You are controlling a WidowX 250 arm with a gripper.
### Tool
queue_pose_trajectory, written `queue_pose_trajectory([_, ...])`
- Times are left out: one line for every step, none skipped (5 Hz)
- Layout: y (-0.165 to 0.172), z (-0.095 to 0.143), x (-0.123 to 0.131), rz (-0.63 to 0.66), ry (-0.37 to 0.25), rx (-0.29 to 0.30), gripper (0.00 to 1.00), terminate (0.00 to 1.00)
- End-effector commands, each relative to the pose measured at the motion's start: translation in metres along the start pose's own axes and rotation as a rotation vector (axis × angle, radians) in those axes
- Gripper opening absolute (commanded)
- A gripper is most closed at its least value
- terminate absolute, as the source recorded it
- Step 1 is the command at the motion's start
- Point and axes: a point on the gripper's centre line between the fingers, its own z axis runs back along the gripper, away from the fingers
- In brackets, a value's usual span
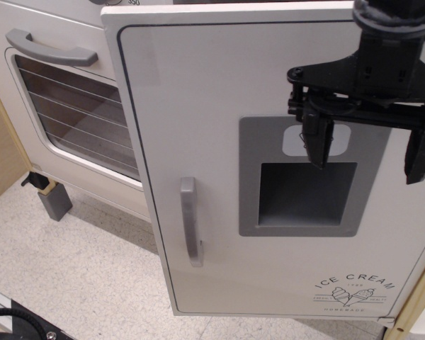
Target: Close fridge
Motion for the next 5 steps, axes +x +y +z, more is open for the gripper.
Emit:
queue_pose_trajectory([0.000, 0.000, 0.000, 0.000, 0.000, 0.000, 1.00, 0.00])
queue_pose_trajectory([0.025, 0.008, 0.005, 0.037, -0.066, -0.005, 1.00, 0.00])
queue_pose_trajectory([0.049, 0.013, 0.008, 0.032, -0.114, -0.027, 1.00, 0.00])
queue_pose_trajectory([0.070, 0.016, 0.012, 0.009, -0.186, -0.024, 1.00, 0.00])
queue_pose_trajectory([0.086, 0.015, 0.017, 0.019, -0.216, 0.001, 1.00, 0.00])
